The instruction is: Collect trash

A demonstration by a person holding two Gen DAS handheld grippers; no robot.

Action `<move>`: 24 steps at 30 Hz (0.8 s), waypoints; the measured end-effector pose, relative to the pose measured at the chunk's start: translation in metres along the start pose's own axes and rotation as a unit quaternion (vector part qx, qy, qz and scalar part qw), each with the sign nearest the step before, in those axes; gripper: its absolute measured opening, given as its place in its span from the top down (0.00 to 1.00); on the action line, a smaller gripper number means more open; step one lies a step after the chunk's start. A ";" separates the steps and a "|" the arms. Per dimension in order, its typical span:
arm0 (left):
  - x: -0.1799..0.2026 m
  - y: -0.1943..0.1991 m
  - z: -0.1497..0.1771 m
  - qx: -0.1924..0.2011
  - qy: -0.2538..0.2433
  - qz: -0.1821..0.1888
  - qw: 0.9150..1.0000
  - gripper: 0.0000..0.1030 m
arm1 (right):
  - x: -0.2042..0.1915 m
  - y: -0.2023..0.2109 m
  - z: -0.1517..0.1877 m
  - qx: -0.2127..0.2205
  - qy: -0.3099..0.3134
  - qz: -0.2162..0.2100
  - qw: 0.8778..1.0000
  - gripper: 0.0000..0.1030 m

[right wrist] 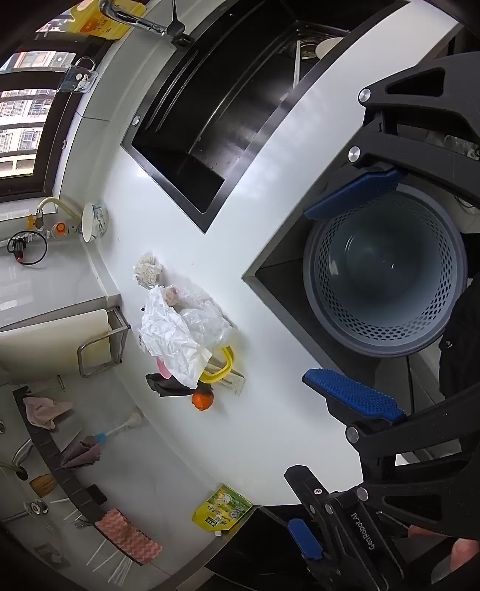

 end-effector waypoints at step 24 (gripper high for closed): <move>-0.001 0.003 -0.002 0.003 0.001 0.000 1.000 0.06 | 0.003 0.001 -0.001 0.004 0.004 0.002 1.000 0.23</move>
Point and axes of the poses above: each gripper's, at about its wrist camera, not at the fingertips, and y roughly against the way its jaws point, x to its right, z to its underside, the point moved 9 cm from there along -y, roughly the way its jaws point, and after that the axes turned 6 degrees about y, right-handed, at the moved point
